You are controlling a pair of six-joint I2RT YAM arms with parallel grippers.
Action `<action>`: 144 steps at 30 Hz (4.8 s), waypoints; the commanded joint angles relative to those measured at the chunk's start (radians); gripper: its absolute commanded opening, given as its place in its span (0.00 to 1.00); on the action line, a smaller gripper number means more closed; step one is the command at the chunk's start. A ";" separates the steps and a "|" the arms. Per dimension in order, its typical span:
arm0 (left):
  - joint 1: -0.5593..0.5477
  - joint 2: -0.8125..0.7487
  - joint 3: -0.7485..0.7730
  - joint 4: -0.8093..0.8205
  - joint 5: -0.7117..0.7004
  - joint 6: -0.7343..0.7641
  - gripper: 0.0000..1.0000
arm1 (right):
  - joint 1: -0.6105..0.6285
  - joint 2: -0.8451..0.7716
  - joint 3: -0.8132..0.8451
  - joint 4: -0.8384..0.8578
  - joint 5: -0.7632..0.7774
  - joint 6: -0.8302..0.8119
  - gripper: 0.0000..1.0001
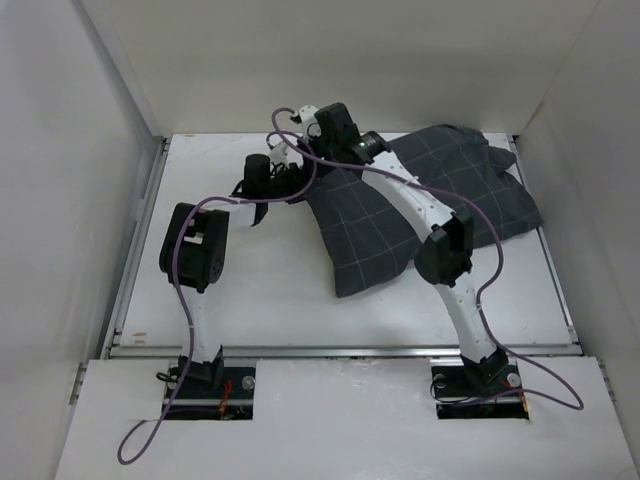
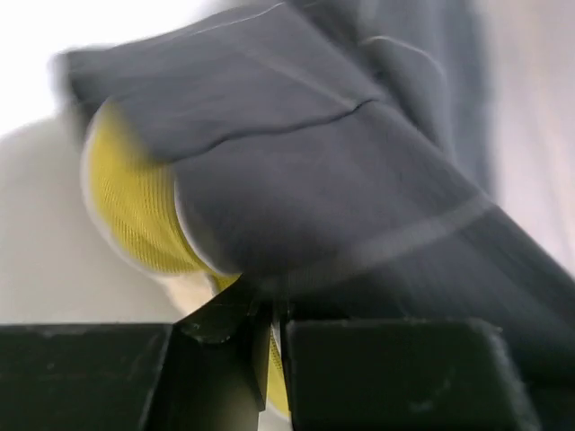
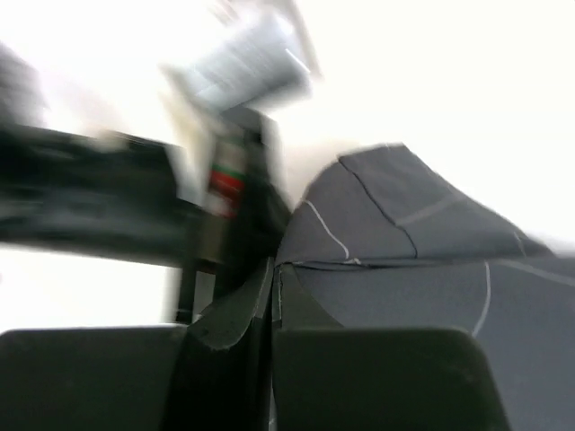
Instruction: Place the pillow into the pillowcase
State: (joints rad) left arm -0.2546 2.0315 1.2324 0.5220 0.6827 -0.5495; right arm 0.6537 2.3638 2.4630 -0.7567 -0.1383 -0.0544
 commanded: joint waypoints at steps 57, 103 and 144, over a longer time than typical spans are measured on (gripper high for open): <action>0.017 -0.579 -0.401 -0.244 -0.315 0.002 1.00 | -0.020 -0.638 -0.789 0.114 0.215 0.122 1.00; 0.192 -0.430 -0.338 -0.379 -0.494 0.089 0.99 | -0.671 -0.922 -1.181 0.392 -0.096 0.381 1.00; 0.314 -0.941 -0.198 -0.698 -0.871 0.025 1.00 | -0.671 -1.040 -1.150 0.395 0.040 0.364 1.00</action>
State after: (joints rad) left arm 0.0662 1.1133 1.0473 -0.1810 -0.1837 -0.5682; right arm -0.0181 1.3376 1.2793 -0.4141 -0.1108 0.3042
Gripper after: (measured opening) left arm 0.997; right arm 1.000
